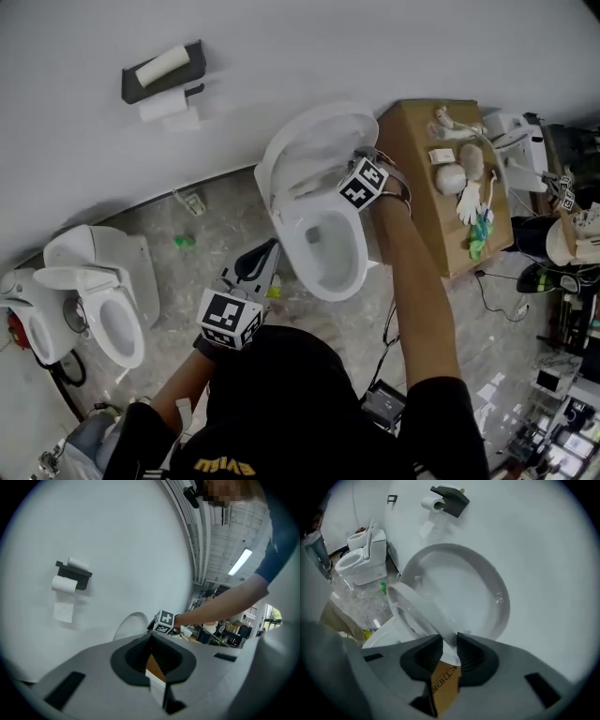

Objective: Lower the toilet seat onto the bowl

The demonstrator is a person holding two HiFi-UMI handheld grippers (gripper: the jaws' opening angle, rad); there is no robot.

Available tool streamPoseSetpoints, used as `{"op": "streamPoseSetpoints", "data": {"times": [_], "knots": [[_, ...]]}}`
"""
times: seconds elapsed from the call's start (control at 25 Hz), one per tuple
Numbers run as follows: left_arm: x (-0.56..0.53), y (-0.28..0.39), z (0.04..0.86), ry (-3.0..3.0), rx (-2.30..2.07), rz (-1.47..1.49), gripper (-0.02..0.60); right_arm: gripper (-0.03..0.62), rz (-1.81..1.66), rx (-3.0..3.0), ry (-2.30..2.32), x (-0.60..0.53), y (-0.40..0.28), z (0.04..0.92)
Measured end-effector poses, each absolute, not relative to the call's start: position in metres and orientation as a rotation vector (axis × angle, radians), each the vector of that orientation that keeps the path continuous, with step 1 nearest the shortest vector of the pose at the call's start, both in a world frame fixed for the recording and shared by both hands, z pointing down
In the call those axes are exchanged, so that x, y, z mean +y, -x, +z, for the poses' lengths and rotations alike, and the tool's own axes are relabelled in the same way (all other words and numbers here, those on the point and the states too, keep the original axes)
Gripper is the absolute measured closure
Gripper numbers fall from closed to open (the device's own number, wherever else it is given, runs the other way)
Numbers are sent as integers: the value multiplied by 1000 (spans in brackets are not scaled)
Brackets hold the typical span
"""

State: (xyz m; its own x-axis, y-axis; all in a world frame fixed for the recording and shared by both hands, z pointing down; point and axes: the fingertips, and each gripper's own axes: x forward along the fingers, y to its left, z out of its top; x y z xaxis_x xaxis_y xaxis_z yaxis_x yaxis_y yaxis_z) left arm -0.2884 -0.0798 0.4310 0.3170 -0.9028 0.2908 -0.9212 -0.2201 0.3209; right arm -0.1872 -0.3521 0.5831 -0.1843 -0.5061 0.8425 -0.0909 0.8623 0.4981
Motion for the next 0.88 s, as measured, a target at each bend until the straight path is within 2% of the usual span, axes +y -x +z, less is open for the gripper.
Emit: {"op": "streamPoseSetpoints", "data": {"times": [0.2,0.88], "knots": [[-76,303,436,-2103,-1640,54,569,508,-375,-1719,-452,-351,187,583],[-73,292,432,-2129,-1644,94,569,479,-252,-1715,-402,-314,149,584]]}}
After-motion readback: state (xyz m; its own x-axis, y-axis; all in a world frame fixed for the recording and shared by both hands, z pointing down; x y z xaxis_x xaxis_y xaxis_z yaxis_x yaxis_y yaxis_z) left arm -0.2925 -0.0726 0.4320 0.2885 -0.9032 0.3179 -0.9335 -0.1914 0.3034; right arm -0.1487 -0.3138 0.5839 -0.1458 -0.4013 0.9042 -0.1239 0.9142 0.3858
